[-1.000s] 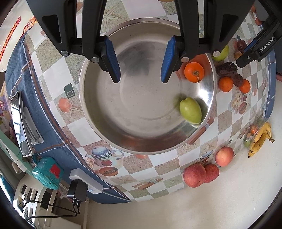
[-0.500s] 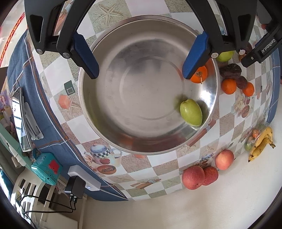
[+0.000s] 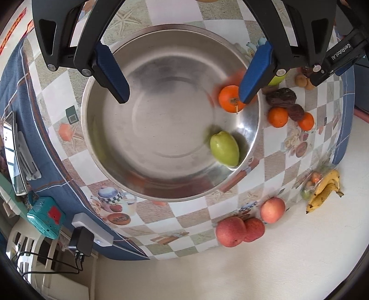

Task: Organize fruits
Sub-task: 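Move the right tool to the second green pear while the left tool approaches a dried date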

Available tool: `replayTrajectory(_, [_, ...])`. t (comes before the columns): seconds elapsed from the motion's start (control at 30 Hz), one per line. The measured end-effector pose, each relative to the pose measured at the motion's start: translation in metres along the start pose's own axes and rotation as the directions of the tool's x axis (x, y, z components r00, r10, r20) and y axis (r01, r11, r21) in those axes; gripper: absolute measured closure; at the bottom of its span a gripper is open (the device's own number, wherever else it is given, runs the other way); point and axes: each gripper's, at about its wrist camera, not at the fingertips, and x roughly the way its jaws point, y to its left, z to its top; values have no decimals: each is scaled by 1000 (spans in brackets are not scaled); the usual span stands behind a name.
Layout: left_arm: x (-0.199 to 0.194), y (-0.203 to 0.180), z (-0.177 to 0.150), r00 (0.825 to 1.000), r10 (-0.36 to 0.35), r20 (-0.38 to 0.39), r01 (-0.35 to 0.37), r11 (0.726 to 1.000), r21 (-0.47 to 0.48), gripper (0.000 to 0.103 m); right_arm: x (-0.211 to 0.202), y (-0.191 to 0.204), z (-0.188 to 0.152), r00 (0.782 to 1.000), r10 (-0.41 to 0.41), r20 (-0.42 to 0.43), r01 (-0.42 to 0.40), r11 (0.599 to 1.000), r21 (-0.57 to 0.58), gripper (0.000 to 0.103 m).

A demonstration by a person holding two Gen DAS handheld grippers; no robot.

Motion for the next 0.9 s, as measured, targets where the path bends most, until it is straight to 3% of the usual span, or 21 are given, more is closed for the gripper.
replayTrajectory(0.33, [-6,51,1,998,-51,26,54,989,-137,0,-1,18,-10,1000,15,-3,-15,997,-72,7])
replayTrajectory(0.57, [-2,75,5,995,-92,29,96,974,-207,0,-4,46,-19,996,92,-12,-93,987,-134,7])
replayTrajectory(0.9, [25,76,-4,976,-199,-91,164,941,-294,1,2,110,-37,976,202,-83,-217,939,-267,8])
